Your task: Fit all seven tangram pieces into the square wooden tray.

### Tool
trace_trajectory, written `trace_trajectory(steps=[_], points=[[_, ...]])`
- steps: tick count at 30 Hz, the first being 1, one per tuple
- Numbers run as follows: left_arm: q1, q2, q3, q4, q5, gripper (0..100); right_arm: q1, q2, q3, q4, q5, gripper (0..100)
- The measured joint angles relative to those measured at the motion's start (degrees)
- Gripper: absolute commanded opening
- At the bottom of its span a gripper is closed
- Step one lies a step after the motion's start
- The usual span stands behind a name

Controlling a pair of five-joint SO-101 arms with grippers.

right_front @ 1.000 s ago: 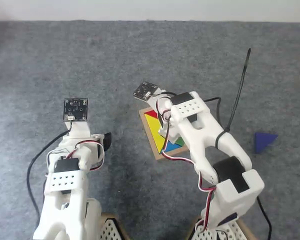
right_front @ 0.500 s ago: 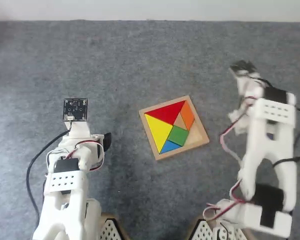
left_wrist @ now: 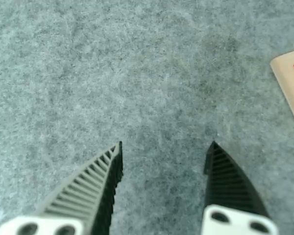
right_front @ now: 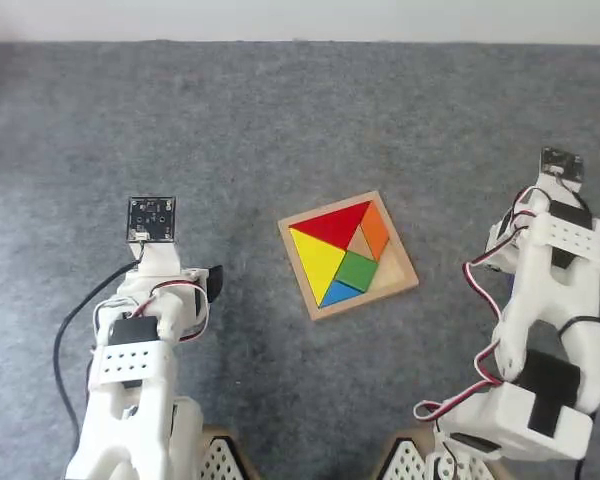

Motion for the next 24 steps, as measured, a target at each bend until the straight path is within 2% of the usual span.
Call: trace_trajectory(steps=[7, 11, 20, 24], points=[[0.00, 0.00, 0.00, 0.00, 0.00, 27, 0.00, 5.98, -0.09, -6.33, -16.62, 39.4], [0.00, 0.00, 0.00, 0.00, 0.00, 27, 0.00, 13.89, -4.84, -5.98, -18.20, 39.4], [0.00, 0.00, 0.00, 0.00, 0.00, 27, 1.49, 25.58, -19.43, 2.55, -19.08, 39.4], [0.00, 0.00, 0.00, 0.00, 0.00, 27, 1.49, 26.11, -20.48, 4.04, -23.82, 39.3]])
